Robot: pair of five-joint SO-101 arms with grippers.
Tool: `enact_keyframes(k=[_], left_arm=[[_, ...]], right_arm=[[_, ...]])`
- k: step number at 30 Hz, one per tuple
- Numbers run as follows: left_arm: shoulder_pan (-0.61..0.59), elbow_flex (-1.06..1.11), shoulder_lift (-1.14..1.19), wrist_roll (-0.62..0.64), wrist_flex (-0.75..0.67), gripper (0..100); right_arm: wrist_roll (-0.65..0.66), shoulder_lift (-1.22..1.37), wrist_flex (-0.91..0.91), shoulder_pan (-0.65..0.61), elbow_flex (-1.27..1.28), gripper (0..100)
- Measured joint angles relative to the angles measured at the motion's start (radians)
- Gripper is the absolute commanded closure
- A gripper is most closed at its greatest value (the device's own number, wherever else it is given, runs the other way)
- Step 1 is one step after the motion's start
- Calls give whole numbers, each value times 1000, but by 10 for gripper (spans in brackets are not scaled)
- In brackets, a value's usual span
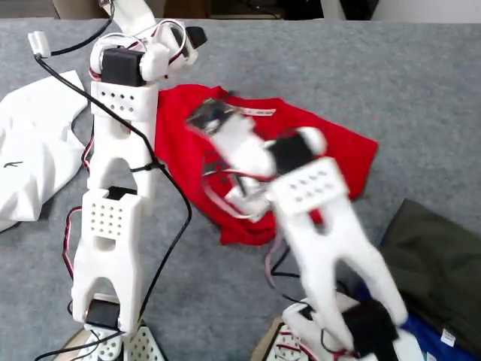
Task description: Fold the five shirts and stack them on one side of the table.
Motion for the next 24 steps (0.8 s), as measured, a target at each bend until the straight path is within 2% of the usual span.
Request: enact_keyframes(k=[4, 9, 18, 24], left_arm=[[-18, -18, -12, -61, 126, 732], [-21, 166, -130, -103, 141, 732], [130, 853, -486, -118, 132, 733], [164, 1284, -589, -83, -66, 733]], right_arm=[[78, -37, -63, 203, -15, 537], [150, 80, -138, 341, -104, 537], [178, 442, -146, 463, -431, 537], [178, 565, -38, 517, -664, 537]])
